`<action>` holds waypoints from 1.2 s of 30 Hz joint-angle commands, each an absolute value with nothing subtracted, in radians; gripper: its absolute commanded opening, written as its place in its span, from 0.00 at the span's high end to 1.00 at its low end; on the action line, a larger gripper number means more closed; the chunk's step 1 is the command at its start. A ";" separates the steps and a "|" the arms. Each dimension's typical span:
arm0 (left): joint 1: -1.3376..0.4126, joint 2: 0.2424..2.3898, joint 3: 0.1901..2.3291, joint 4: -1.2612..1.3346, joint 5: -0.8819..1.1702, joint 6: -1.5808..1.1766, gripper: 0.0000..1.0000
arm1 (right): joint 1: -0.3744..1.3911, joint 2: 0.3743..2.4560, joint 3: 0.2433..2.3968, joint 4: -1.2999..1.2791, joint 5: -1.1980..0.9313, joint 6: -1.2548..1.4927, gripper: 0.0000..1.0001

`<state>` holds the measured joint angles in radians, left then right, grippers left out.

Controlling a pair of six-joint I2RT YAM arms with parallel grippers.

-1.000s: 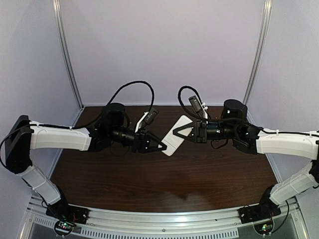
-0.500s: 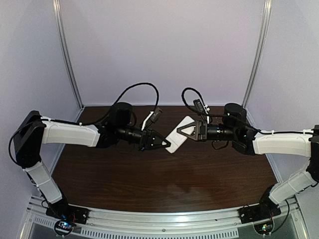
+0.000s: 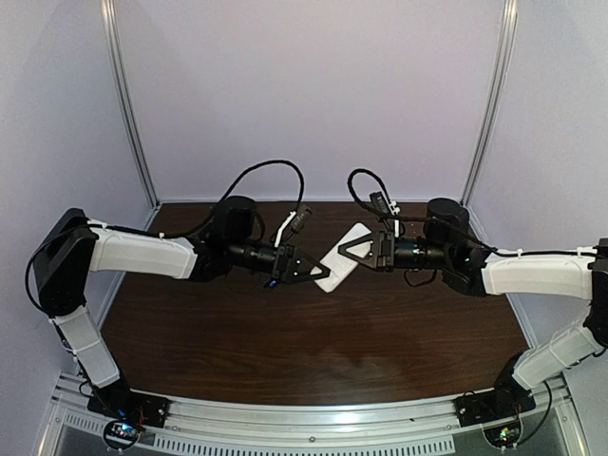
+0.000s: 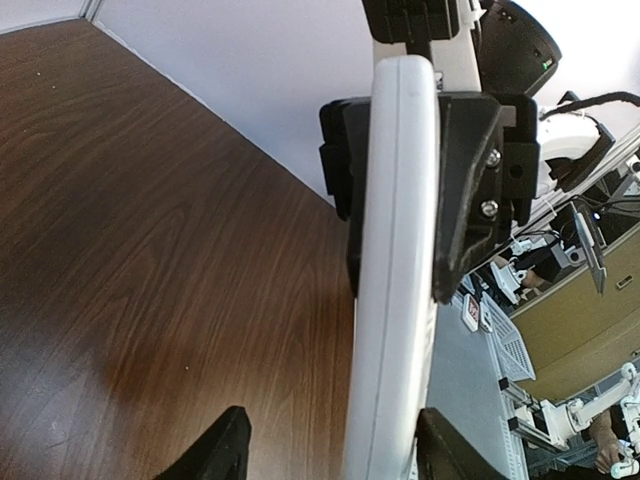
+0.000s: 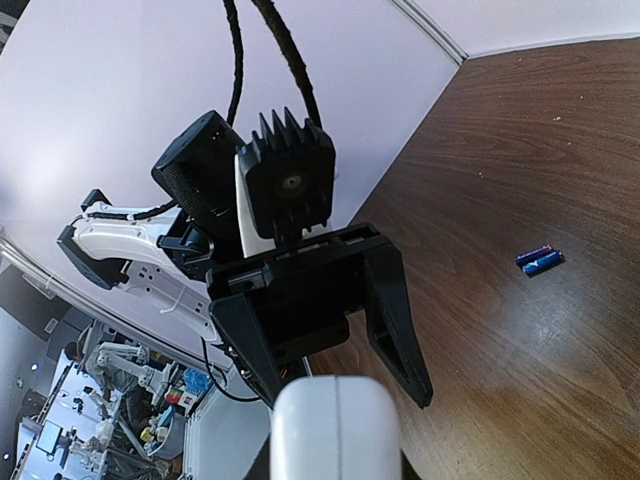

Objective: Load the batteries into the remote control
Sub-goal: Pass from the left arm to the right, then remove the battery cover from the remote control.

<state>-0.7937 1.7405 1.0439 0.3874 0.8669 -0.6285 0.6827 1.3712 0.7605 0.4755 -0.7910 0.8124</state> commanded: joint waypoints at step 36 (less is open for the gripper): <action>-0.784 1.824 1.101 0.224 0.743 -0.624 0.59 | 0.627 1.319 0.775 0.512 -0.800 0.811 1.00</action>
<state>-0.7925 1.7832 1.0843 0.3077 0.8146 -0.6216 0.6216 1.3682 0.7555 0.4271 -0.7647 0.8085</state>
